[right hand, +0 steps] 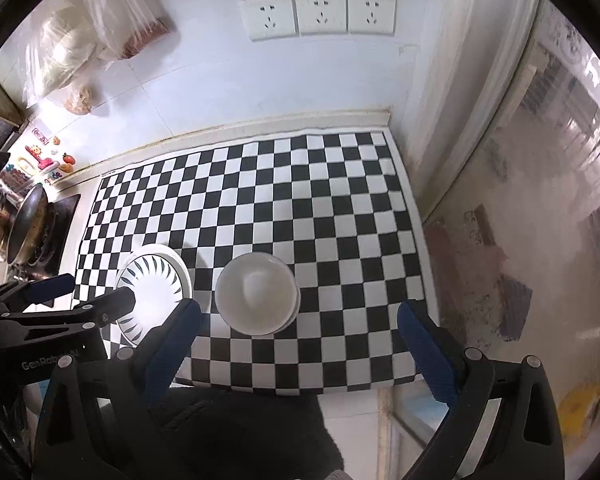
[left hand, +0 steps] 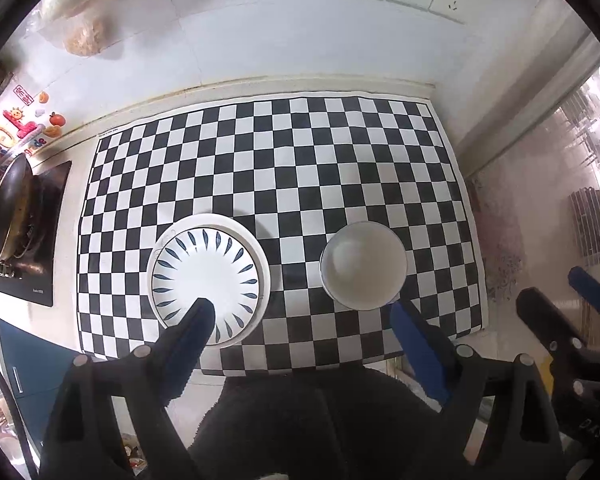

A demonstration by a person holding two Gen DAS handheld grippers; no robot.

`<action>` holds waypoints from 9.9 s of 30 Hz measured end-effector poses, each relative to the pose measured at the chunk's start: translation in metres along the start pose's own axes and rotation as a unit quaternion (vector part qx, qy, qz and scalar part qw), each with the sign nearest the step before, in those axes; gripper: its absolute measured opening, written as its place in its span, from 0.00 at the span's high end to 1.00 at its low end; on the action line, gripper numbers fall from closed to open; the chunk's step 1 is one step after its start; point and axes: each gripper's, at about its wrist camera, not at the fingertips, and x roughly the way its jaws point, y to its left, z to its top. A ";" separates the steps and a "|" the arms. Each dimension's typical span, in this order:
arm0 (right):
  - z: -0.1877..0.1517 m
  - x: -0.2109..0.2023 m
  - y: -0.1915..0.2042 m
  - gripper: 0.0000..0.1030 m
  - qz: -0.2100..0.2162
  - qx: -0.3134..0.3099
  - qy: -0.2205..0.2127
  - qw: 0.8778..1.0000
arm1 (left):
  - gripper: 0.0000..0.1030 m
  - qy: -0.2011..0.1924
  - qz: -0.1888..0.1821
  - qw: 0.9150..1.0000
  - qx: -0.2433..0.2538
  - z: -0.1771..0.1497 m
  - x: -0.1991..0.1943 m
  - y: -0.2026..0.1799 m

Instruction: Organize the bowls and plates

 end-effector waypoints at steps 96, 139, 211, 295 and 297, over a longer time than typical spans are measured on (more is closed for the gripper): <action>-0.012 0.313 -0.024 0.49 0.268 0.145 0.205 0.930 | 0.41 0.172 -0.190 0.966 -0.021 0.065 0.234 0.019; -0.028 0.338 0.209 0.50 0.300 0.039 0.272 0.913 | 0.41 0.160 -0.149 0.966 -0.139 0.022 0.217 0.238; -0.031 0.138 0.219 0.04 0.084 -0.154 0.045 0.983 | 0.06 -0.041 -0.016 0.985 -0.168 -0.047 0.069 0.228; -0.242 -0.172 0.209 0.00 -0.050 -0.071 -0.220 0.972 | 0.00 -0.275 0.072 0.957 -0.058 -0.269 -0.170 0.215; -0.241 -0.171 0.208 0.00 -0.051 -0.071 -0.219 0.972 | 0.00 -0.274 0.070 0.958 -0.056 -0.268 -0.169 0.217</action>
